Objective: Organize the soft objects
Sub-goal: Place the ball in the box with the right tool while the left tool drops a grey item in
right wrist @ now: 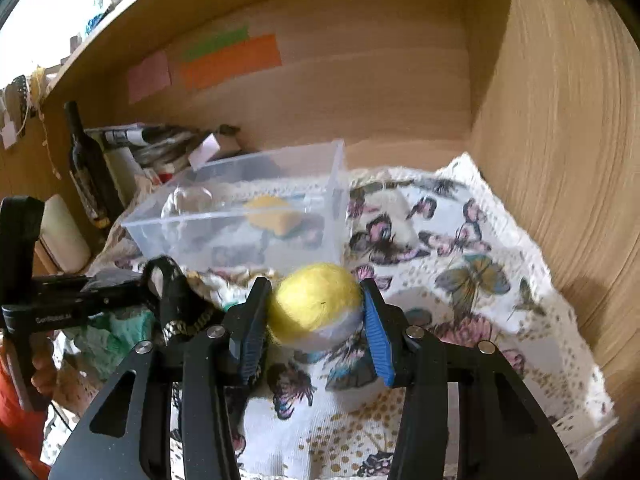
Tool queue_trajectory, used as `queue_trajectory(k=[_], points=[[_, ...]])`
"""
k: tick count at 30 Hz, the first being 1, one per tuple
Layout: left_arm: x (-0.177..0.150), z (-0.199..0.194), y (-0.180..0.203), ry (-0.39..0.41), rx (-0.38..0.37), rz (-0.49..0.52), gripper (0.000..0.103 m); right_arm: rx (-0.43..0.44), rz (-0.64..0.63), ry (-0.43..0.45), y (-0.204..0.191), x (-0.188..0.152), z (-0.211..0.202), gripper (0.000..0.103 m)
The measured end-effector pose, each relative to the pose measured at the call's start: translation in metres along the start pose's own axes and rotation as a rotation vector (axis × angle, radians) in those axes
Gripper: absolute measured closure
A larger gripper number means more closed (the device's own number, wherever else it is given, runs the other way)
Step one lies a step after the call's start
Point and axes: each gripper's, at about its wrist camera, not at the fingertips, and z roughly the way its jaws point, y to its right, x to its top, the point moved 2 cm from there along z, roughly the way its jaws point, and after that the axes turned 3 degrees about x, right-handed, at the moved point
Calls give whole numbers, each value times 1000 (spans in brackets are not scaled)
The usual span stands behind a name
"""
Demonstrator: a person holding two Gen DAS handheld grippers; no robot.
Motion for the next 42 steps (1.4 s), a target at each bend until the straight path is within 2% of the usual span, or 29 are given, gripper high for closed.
queue_trajectory(k=[5,13,18,23,29,35,42], points=[[16,-24,-10,81,28,3,76,9,-17,47,-6,15,-5,61],[50,-64,-6,246,74,29,76,45,-67,111,-26,43,-5,61],[71,-68,2,323,113,50,76,62,-97,146,-36,63,-2,61],[93,-57,9,353,151,84,76,81,-112,161,-38,84,6,61],[111,-30,13,335,173,95,75,76,-136,106,-34,96,32,60],[124,13,12,241,183,101,75,43,-148,16,-30,91,66,60],[118,58,10,125,186,107,75,31,-144,-59,-24,82,93,60]])
